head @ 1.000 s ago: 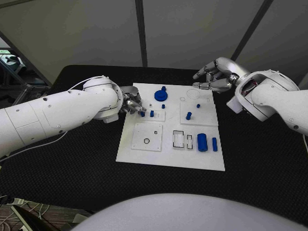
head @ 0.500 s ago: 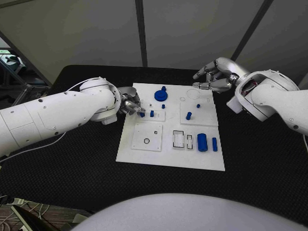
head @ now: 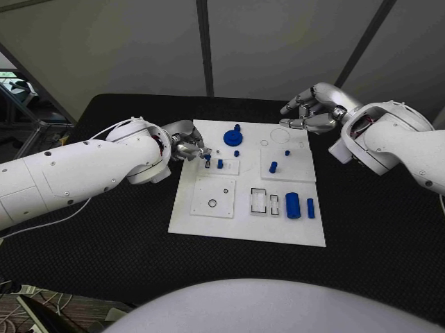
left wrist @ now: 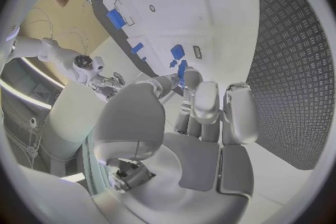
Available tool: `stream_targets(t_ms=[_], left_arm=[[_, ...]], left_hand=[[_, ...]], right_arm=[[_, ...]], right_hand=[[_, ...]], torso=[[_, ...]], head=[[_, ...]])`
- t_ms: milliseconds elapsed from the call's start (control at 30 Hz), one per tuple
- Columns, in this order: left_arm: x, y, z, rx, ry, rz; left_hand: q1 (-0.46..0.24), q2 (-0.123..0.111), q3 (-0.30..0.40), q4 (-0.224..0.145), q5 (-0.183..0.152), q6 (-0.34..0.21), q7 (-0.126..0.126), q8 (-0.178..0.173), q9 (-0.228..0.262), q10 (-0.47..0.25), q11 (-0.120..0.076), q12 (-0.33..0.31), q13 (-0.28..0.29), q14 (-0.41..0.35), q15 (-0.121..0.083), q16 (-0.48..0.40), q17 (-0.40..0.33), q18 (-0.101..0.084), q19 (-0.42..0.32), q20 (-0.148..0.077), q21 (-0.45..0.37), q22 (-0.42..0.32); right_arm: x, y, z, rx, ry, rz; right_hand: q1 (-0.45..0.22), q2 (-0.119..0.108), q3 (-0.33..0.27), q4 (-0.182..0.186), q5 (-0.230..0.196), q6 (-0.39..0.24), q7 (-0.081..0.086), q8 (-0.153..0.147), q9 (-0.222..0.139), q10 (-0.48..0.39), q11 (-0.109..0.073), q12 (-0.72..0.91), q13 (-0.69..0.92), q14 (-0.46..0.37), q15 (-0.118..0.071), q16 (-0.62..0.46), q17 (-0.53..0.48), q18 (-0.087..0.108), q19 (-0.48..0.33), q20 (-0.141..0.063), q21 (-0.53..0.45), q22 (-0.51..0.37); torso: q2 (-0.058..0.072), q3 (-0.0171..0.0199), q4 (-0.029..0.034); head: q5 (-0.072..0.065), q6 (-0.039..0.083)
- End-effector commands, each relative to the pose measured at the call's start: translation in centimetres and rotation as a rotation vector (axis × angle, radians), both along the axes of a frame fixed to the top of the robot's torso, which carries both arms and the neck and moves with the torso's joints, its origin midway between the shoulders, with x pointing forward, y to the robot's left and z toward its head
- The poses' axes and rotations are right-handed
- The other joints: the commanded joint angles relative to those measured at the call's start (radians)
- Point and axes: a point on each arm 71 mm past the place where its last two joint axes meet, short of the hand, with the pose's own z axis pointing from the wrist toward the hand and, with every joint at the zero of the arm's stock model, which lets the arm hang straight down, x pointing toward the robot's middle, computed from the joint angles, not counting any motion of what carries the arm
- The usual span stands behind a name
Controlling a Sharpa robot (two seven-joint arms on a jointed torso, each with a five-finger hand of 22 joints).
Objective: Assemble the parts on the task board
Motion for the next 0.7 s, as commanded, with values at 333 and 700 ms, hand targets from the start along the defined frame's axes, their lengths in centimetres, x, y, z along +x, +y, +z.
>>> stream_targets(t_ms=[333, 700], left_arm=[[-1.2, 0.0, -0.6, -0.043, -0.096, 0.026], [-2.2, -0.3, -2.0, 0.019, -0.195, -0.005]], left_hand=[[-0.005, -0.014, 0.154, -0.139, 0.01, 0.007, -0.001, 0.01, 0.003, 0.021, -0.011, 0.004, 0.002, 0.016, -0.005, 0.005, 0.002, -0.072, 0.011, 0.0, 0.009, 0.129], [-0.007, -0.02, 0.163, -0.142, 0.012, 0.01, -0.002, 0.013, 0.005, 0.025, -0.013, 0.006, 0.004, 0.017, -0.006, 0.005, 0.003, -0.074, 0.015, -0.001, 0.015, 0.134]], right_arm=[[0.0, -0.1, 0.1, 0.002, -0.005, 0.003], [0.1, -0.1, 0.1, 0.002, -0.005, 0.003]], right_hand=[[-0.005, 0.004, 0.001, 0.004, 0.003, -0.003, -0.002, 0.005, -0.001, -0.004, -0.003, -0.001, 0.0, 0.026, -0.009, -0.006, 0.001, 0.01, -0.003, -0.001, -0.007, -0.001], [-0.006, 0.005, 0.001, 0.006, 0.003, -0.003, -0.002, 0.005, -0.001, -0.004, -0.003, -0.001, 0.0, 0.026, -0.009, -0.007, 0.001, 0.01, -0.002, -0.001, -0.007, -0.001]], torso=[[0.001, 0.0016, -0.0016], [0.001, -0.0003, -0.0017]], head=[[0.006, 0.0], [0.006, 0.0]])
